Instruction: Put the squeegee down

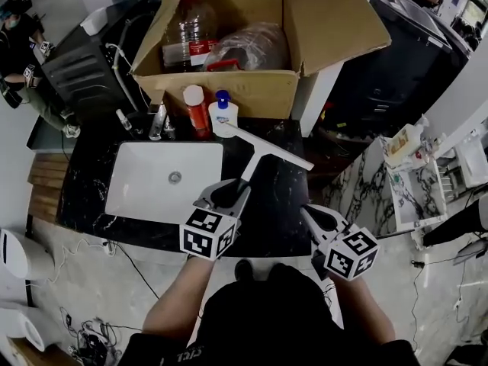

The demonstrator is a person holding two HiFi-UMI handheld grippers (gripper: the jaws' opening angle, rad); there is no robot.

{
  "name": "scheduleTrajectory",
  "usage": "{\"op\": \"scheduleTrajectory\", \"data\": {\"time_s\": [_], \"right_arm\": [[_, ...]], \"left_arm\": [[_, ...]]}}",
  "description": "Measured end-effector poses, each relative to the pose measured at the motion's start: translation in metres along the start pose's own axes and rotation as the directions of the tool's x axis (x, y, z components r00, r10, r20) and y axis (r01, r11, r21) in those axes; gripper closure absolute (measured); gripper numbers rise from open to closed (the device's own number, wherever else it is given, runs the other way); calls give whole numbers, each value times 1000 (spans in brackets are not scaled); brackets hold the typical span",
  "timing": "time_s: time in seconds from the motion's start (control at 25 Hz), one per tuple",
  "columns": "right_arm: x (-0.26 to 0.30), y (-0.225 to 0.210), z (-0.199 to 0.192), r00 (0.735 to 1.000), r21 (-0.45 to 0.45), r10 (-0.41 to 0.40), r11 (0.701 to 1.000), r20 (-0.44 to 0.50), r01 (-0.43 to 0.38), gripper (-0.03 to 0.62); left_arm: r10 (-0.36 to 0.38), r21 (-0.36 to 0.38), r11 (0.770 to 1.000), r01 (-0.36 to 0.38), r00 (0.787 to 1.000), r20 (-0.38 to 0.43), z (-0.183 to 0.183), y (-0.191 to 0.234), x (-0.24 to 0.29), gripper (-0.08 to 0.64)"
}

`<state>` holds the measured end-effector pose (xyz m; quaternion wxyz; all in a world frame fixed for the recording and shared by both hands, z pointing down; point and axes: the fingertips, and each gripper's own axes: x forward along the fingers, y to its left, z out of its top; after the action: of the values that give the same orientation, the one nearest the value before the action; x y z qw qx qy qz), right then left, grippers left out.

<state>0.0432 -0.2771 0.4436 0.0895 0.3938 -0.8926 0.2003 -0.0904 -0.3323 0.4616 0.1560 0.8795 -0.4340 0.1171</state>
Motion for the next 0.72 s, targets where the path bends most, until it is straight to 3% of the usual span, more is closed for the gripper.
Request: {"op": "scheduleTrajectory", "data": {"time_s": [0.24, 0.72], "right_arm": [[4, -26, -3, 999, 38, -50, 998, -5, 50, 586], [19, -84, -9, 999, 101, -22, 995, -31, 25, 586]], "left_arm": [[-53, 33, 998, 54, 997, -54, -4, 2, 30, 456], [-86, 54, 994, 96, 981, -174, -11, 0, 112, 456]]}}
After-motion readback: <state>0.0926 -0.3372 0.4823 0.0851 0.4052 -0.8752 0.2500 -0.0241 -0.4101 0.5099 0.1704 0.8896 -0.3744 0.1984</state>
